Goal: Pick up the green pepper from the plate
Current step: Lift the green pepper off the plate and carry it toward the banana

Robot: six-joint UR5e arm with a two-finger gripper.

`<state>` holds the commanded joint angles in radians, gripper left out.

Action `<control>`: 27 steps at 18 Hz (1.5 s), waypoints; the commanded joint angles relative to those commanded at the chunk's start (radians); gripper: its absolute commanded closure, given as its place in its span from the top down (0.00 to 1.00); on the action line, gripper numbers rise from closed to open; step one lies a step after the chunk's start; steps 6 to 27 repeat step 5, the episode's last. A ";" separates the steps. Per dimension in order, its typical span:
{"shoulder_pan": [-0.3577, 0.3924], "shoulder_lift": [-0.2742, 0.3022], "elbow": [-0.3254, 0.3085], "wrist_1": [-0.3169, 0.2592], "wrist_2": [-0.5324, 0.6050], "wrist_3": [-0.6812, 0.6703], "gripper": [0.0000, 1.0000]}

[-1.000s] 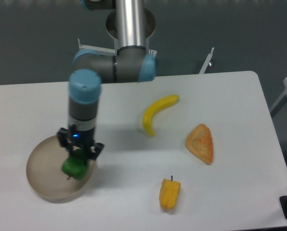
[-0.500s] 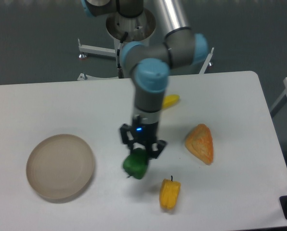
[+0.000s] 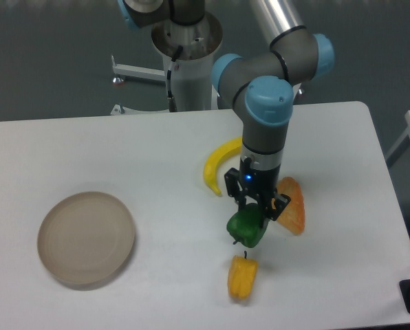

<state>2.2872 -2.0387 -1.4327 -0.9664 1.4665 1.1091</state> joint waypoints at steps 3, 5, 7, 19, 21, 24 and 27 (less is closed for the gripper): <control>0.000 0.000 0.009 -0.002 -0.002 0.002 0.31; 0.000 0.000 0.011 0.000 0.000 0.000 0.31; 0.000 0.000 0.011 0.000 0.000 0.000 0.31; 0.000 0.000 0.011 0.000 0.000 0.000 0.31; 0.000 0.000 0.011 0.000 0.000 0.000 0.31; 0.000 0.000 0.011 0.000 0.000 0.000 0.31; 0.000 0.000 0.011 0.000 0.000 0.000 0.31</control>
